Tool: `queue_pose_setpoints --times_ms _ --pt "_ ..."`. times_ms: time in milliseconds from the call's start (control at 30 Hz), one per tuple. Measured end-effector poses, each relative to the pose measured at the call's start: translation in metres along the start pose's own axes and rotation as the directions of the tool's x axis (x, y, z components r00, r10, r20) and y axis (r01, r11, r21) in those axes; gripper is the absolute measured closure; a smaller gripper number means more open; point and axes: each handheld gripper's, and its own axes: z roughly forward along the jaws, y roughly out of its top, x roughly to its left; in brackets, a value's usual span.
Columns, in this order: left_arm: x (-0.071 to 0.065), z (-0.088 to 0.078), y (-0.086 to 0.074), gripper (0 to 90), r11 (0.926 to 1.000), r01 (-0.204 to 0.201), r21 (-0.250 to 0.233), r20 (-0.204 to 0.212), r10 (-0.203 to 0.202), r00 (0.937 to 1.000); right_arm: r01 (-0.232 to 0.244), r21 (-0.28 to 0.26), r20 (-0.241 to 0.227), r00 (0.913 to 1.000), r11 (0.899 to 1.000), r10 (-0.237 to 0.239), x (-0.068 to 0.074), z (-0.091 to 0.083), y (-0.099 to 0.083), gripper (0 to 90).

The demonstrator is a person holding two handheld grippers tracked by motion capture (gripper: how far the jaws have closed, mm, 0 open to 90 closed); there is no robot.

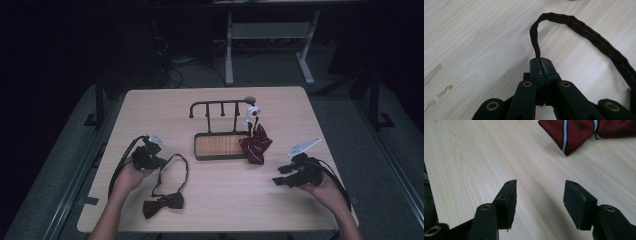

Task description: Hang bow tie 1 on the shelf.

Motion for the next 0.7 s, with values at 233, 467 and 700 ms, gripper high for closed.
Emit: queue_pose_setpoints --times_ms 233,467,700 --pt "-0.003 -0.005 0.001 89.3 0.9998 -0.01 -0.014 0.014 0.01 0.9998 0.005 -0.005 -0.005 1.0 1.0 -0.005 0.001 0.0 0.001 43.8" --pt "-0.008 -0.011 0.003 89.3 0.9993 -0.026 -0.028 0.021 0.026 0.9994 0.005 -0.007 -0.005 1.0 1.0 -0.005 0.002 0.0 0.001 43.8" --pt "-0.01 -0.017 0.005 89.3 0.9981 -0.044 -0.044 0.033 0.045 0.9984 0.008 -0.006 -0.007 0.9999 1.0 -0.008 0.001 0.0 0.001 43.7"
